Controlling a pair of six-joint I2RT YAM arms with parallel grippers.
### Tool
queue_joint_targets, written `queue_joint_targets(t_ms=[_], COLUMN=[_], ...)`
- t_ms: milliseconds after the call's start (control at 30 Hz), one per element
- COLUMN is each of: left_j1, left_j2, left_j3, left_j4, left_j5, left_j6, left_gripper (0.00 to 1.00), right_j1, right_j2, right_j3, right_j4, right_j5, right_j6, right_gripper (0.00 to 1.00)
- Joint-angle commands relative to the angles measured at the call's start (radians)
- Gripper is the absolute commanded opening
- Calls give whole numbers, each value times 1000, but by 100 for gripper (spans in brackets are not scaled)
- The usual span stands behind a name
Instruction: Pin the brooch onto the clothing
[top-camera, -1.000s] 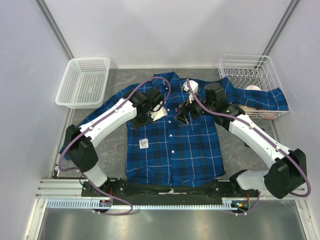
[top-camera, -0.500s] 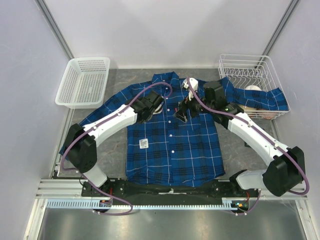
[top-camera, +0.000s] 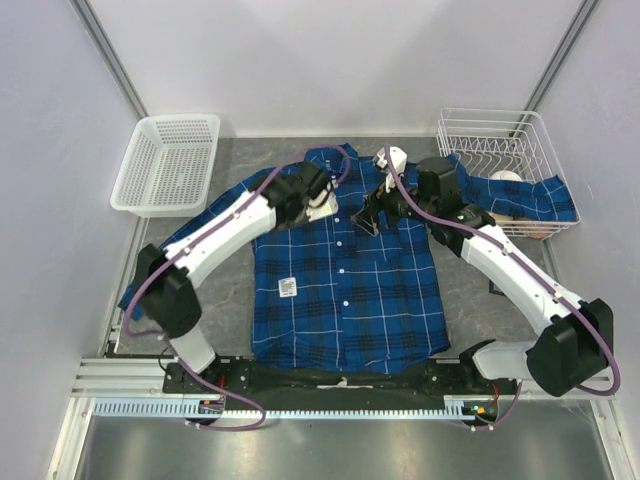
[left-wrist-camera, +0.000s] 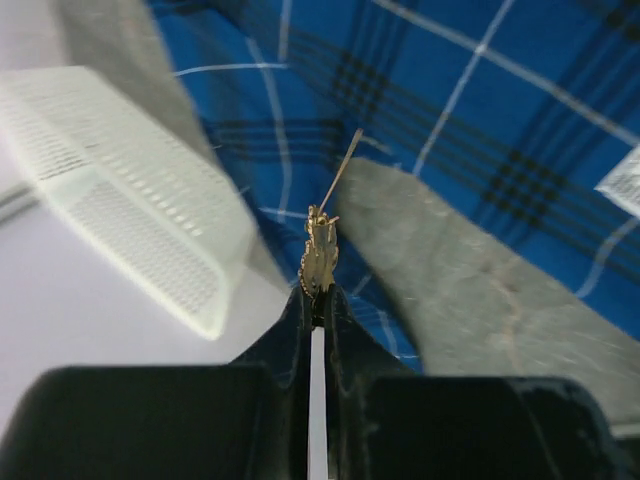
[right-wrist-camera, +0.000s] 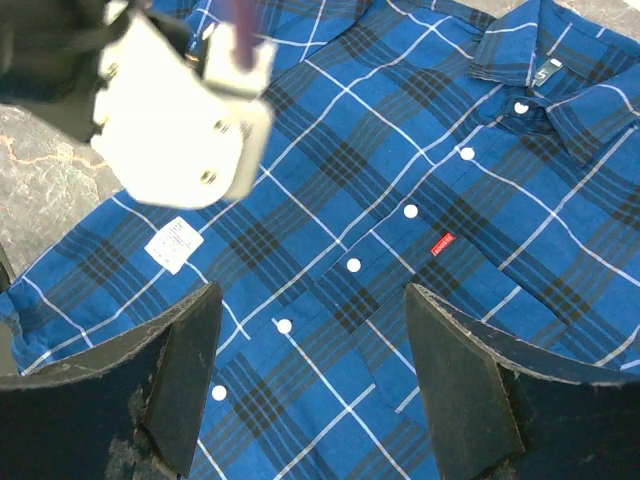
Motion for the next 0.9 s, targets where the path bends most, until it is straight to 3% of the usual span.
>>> queue_joint_targets(t_ms=[0, 33, 67, 267, 500, 633, 867], left_j1=[119, 138, 161, 162, 149, 149, 150], left_j2=[140, 154, 169, 115, 76, 51, 0], left_j3=[336, 435, 470, 422, 360, 344, 292], left_j4=[-488, -526, -580, -580, -579, -581, -579], left_j5=[485, 637, 704, 986, 1036, 1160, 1294], left_j6=[-194, -196, -197, -253, -253, -242, -150], left_gripper=[2, 2, 2, 2, 2, 2, 2], right_j1=[-15, -17, -18, -18, -6, 17, 20], right_j2=[-82, -92, -102, -106, -25, -14, -14], right_j3=[-9, -18, -38, -87, -56, -73, -84], right_j4=[31, 31, 31, 46, 109, 144, 128], right_j5=[-26, -34, -47, -194, -308, -351, -512], right_j6=[4, 4, 4, 53, 145, 180, 116], right_gripper=[82, 81, 82, 79, 81, 83, 82])
